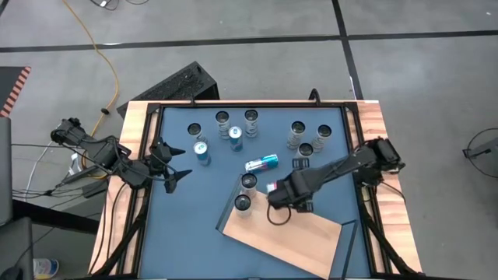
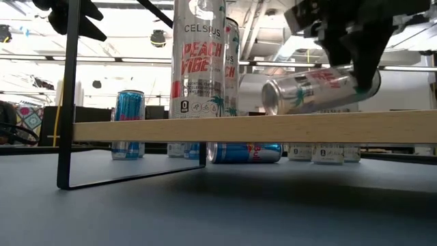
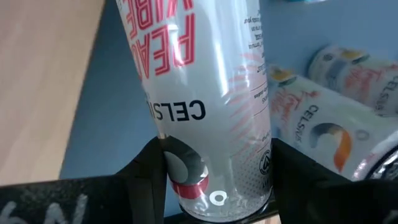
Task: Place canned beverage on shelf
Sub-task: Put the white pink soda can aligned with the other white pink soda cans on the shelf
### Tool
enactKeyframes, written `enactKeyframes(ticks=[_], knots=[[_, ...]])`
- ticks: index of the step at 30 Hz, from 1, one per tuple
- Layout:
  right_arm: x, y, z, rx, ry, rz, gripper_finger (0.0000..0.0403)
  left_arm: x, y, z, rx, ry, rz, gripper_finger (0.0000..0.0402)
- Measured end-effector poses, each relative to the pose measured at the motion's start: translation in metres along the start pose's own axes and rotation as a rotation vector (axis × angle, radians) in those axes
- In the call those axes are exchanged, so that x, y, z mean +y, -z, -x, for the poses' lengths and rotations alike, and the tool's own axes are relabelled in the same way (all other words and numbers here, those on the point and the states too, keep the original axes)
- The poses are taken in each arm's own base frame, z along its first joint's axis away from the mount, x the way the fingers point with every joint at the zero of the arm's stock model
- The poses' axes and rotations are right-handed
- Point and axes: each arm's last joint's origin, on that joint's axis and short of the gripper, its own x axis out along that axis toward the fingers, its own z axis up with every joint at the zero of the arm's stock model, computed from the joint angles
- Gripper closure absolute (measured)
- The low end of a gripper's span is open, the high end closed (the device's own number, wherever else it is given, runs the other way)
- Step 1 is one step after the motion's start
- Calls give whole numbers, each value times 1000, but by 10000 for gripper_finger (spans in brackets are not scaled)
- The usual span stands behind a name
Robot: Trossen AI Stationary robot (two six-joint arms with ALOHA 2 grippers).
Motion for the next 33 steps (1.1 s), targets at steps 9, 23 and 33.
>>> enactKeyframes(ticks=[9, 23, 33], knots=[[-27, -7, -10, 58, -99, -92, 205, 1, 1, 0, 12, -6, -21, 54], [-56, 6, -8, 51, -149, -192, 205, 2, 3, 0, 29, -16, -39, 54], [-56, 57, -40, 250, -309, -378, 205, 2, 3, 0, 31, -11, -40, 54]])
